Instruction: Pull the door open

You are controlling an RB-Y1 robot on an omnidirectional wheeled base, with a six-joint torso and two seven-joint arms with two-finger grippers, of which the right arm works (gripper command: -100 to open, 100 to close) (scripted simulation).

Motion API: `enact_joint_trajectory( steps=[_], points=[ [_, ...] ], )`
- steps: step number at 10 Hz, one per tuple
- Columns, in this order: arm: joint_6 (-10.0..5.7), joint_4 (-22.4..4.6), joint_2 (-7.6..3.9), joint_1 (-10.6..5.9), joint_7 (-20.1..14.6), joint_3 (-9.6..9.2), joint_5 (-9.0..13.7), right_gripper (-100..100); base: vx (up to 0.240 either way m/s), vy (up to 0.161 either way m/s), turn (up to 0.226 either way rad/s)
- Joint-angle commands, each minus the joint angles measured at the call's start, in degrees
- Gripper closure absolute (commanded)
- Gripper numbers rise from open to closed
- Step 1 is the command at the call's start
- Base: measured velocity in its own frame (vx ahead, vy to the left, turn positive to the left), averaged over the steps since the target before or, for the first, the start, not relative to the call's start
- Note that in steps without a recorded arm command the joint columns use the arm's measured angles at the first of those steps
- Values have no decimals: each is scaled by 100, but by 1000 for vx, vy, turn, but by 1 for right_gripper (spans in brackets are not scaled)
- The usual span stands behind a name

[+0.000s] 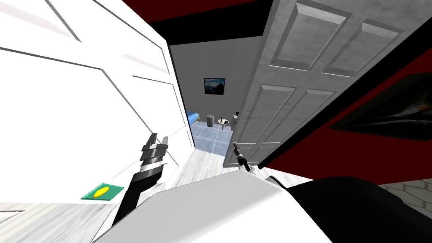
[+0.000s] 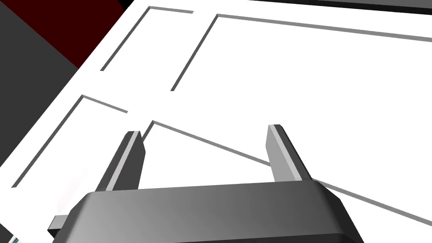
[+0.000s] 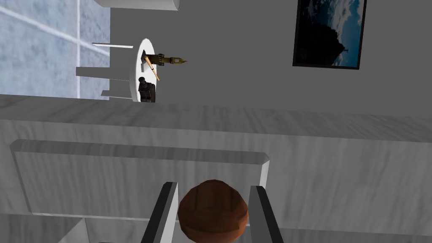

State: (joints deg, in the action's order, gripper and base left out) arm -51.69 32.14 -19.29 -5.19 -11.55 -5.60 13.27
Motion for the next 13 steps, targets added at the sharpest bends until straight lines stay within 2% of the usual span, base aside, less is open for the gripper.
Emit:
enact_joint_trajectory(
  steps=[1,4,5,6,12,13],
  points=[
    [-73,44,-66,76,-129,-131,-63,100,-224,-29,96],
    [-178,98,-185,153,-314,-317,-153,100,-246,-86,101],
    [-155,69,-150,122,-274,-293,-142,100,-114,-25,28],
    [-280,92,-242,224,-407,-431,-198,100,-177,-26,100],
    [-727,194,-617,515,-834,-835,-355,100,-232,-63,94],
    [-653,198,-577,476,-779,-792,-339,100,-108,-27,8]
  ],
)
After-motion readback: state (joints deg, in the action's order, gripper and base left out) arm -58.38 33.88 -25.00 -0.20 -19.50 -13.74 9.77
